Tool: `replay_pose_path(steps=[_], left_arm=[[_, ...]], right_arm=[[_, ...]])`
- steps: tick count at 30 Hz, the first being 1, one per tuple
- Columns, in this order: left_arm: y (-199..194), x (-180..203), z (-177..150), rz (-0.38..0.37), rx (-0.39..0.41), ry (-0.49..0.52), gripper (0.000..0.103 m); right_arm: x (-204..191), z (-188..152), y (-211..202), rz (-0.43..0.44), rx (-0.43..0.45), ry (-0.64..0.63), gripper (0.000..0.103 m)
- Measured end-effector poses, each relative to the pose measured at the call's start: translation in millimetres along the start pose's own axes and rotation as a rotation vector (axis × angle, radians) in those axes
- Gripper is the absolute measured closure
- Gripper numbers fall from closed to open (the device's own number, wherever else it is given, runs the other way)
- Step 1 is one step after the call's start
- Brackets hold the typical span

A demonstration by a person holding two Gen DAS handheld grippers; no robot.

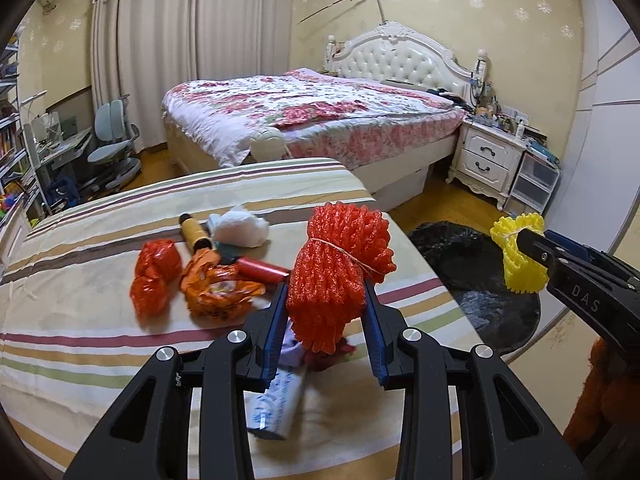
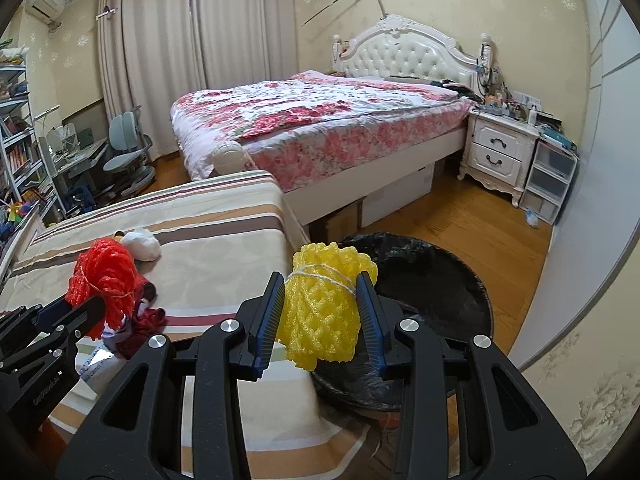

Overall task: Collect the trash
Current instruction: 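Carry both held nets over the black trash bin with both tools, then open both tools to drop the nets into the bin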

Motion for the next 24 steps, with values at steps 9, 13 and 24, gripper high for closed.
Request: replay_pose_path(steps=[9,13,24], left_arm=[[34,66,18,-0.066,0.004,0.081,0.067],[52,84,21,-0.076,-0.011,0.101,0.067],[95,109,28,-0.081,-0.056,0.142,0.067]], right_arm=[[47,0,25,-0.047,-0.029,0.047,0.066],[61,-1,37,-0.051,-0.047,0.066,0.066],[91,0,61,-0.07,-0.069,0.123,0.06]])
Point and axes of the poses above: each gripper's, at about its wrist camera, not at the fingertips, and y roughly the way its jaws point, x to its right, z to its top, the point moved 4 cm from there along y, roughly the way its jaws point, and after that the axes turned 1 degree about z, right-handed, at the moved point
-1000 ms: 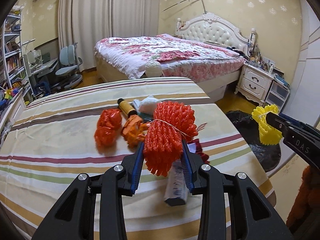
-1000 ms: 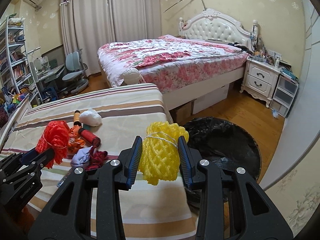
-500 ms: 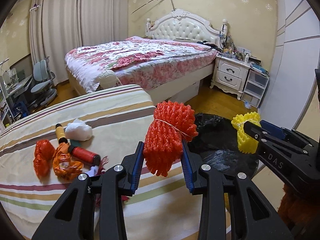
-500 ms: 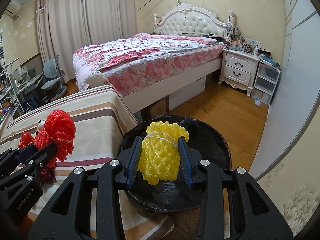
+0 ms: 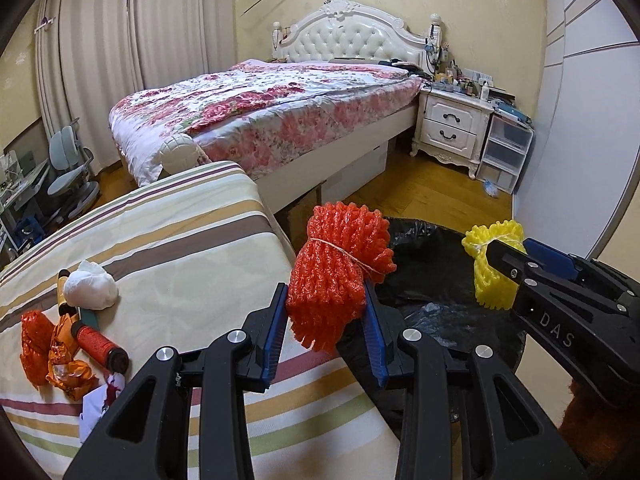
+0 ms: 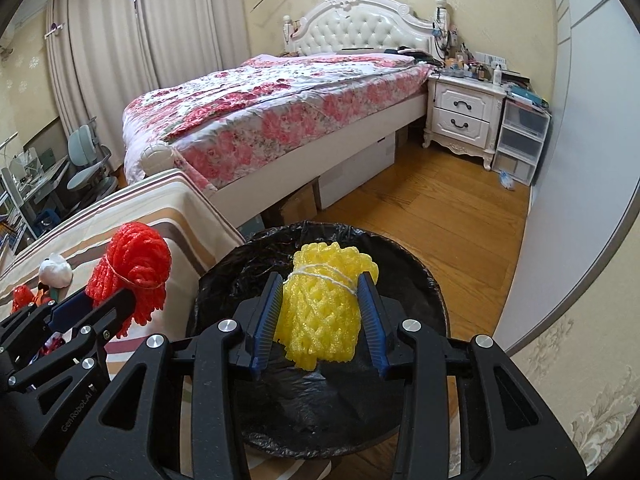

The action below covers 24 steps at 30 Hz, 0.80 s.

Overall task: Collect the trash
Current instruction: 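Open both tools to drop the nets into the bin, then lower the left tool onto the light blue cloth and close it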

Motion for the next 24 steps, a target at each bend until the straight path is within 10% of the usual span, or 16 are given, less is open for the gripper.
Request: replay_pose_path(steps=[9,24], left_arm=[[6,-3,-4,0.008,-0.026,-0.018,0.032],[-41,-47,-32,0.099,-0.036,-0.048,0.028]], right_arm=[[10,0,8,-0.031,-0.006,0.035,0.045],[-23,-26,-20,-0.012,-0.035,-0.003,0.037]])
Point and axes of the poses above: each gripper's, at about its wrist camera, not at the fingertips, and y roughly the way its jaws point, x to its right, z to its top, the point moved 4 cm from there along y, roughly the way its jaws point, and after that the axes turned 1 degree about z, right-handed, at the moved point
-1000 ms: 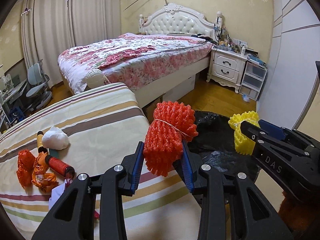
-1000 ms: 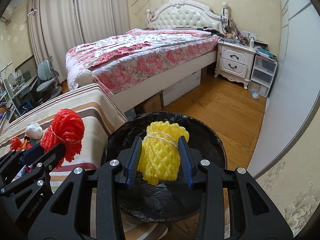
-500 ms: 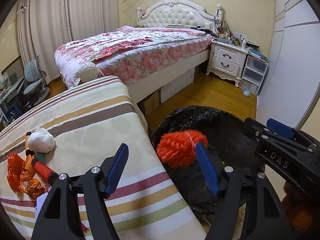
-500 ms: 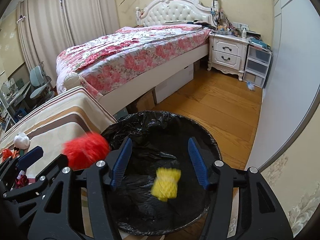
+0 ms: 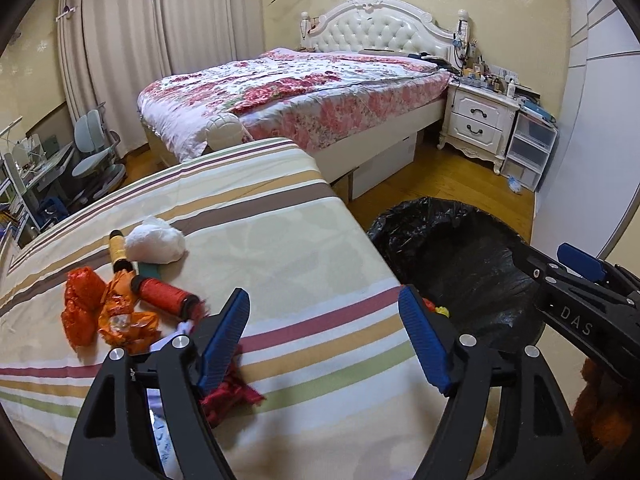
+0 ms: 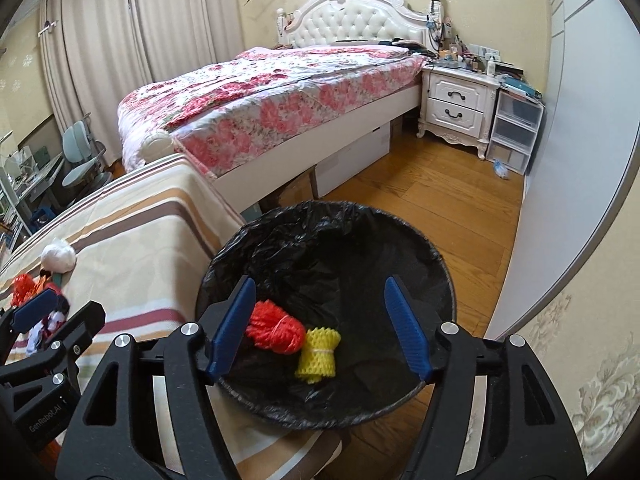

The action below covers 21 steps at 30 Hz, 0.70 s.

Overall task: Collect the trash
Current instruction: 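Lower the left tool onto the light blue cloth and close it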

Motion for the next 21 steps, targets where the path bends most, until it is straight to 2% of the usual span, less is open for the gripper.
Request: replay_pose_path(steps=[12,21], left_arm=[[-24,-81,-35,0.125,-0.036,-0.106,0.028],[-10,-96,-46,0.124,-0.097,-0.118,0.028]], right_arm=[[-55,-28,-16,0.09,-0.027,-0.072,0.036],[-82,-38,-12,0.126,-0.061,-0.115,0.036]])
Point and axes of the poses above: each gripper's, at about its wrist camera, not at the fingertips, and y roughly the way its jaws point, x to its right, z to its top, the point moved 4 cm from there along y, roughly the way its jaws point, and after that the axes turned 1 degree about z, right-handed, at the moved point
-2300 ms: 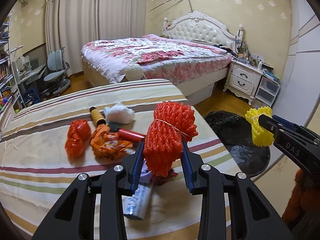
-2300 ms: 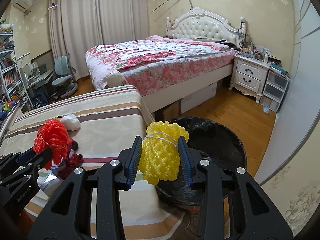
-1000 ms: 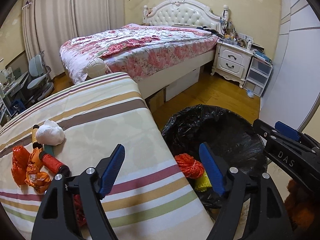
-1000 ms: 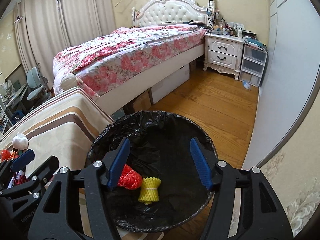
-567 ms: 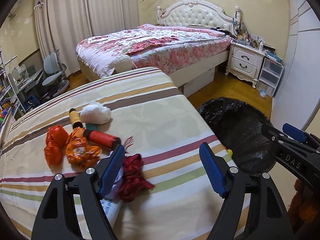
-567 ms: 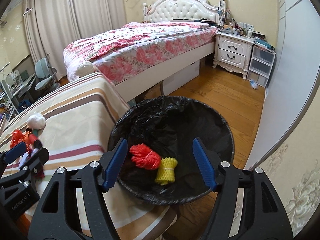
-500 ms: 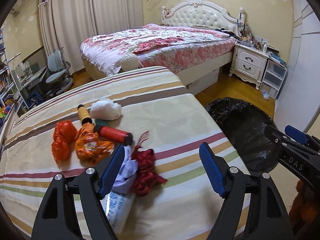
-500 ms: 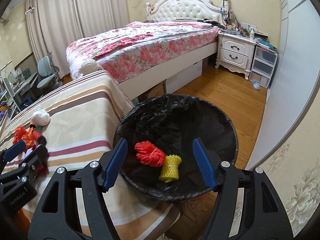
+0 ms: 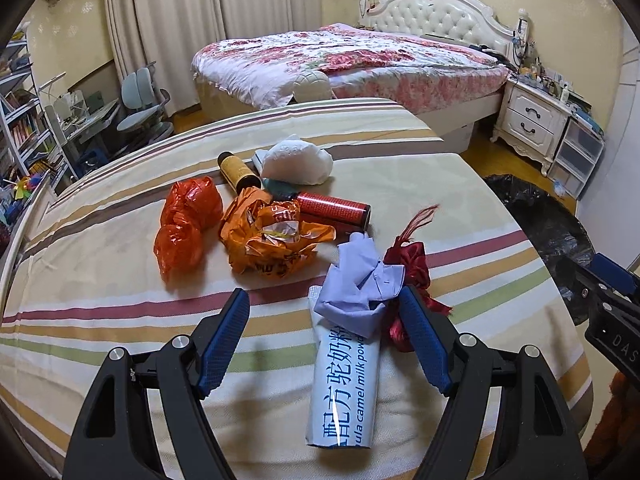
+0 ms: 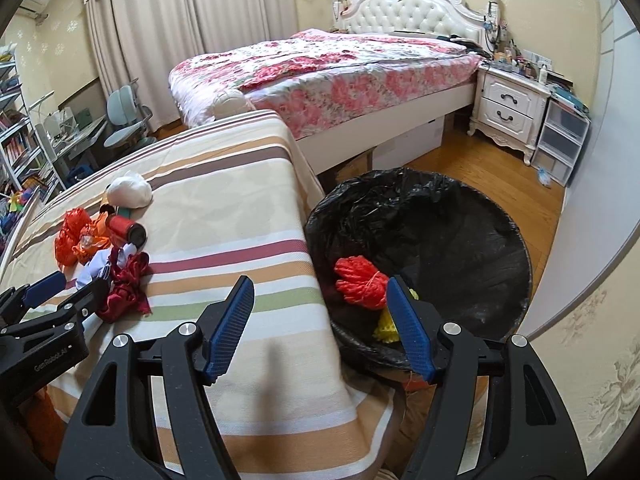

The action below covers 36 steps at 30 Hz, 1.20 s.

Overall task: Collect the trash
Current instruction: 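Lower the left tool onto the light blue cloth and close it, then grasp the dark red ribbon with the right tool while the left tool holds the blue cloth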

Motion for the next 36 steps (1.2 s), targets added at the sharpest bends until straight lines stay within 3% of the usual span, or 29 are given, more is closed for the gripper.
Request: replay_pose_path(steps=[12,15,22,36], left_arm=[[2,-23,-8,-0.001,-0.009,-0.041,0.033],[3,-22,-8,-0.008,-0.013,-0.034,0.039],[3,-18,-10,-0.047,-0.011,-0.009,0.067],[-16,-29,-12,-0.065,0.043,-0.044,0.067]], right_arm=[[-8,-2,8,0.015,-0.019,-0.003,0.036],[-11,-3,9,0.02,-0.021,-0.006,0.036],[-16,-6,10,0.029,-0.028,-0.015,0.036],[-34,-8,9,0.048,-0.033,-0.051,0.036]])
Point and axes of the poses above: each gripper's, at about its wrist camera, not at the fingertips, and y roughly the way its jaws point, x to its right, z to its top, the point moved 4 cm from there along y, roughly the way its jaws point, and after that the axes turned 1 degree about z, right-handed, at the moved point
